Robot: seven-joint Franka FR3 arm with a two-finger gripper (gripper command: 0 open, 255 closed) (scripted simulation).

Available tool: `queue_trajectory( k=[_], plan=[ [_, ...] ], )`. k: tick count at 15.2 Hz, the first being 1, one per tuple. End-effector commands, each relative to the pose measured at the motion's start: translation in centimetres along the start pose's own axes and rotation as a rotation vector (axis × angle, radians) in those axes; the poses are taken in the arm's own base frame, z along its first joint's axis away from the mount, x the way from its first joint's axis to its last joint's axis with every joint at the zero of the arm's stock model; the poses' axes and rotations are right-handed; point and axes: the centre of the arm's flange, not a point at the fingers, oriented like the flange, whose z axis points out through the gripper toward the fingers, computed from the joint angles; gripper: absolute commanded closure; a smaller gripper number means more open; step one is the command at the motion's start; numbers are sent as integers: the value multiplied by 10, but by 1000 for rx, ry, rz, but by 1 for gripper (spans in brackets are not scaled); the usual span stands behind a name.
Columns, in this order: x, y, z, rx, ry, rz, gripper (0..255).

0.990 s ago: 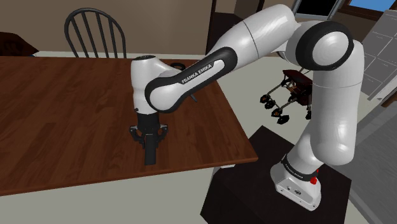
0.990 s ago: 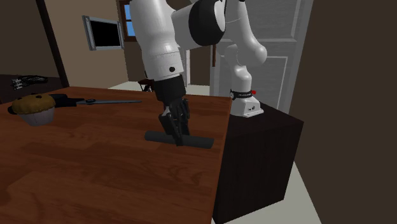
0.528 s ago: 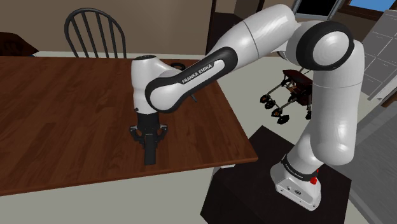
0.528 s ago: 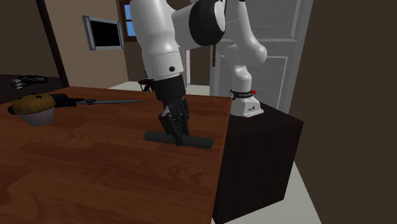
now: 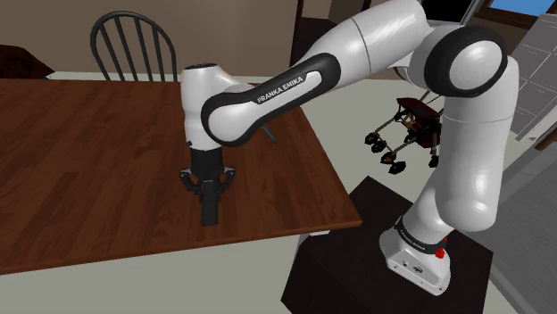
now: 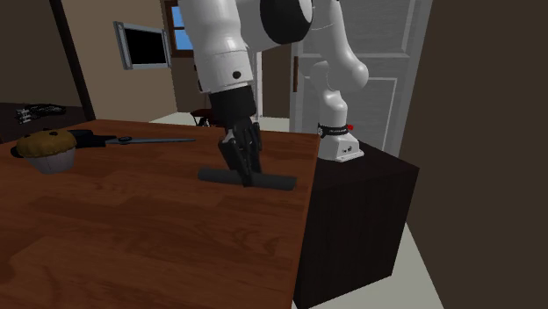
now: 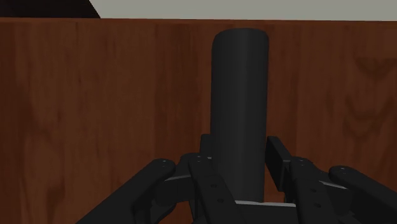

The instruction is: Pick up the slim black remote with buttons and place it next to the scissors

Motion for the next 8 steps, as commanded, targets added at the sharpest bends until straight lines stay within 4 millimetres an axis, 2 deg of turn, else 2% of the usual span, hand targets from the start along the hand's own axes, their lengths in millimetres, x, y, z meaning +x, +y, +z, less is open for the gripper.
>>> queue_trajectory(
  k=[1, 8],
  plan=[
    [-3, 0, -11, 0, 0, 0, 255],
    [-11, -2, -47, 0, 0, 0, 255]
  ],
)
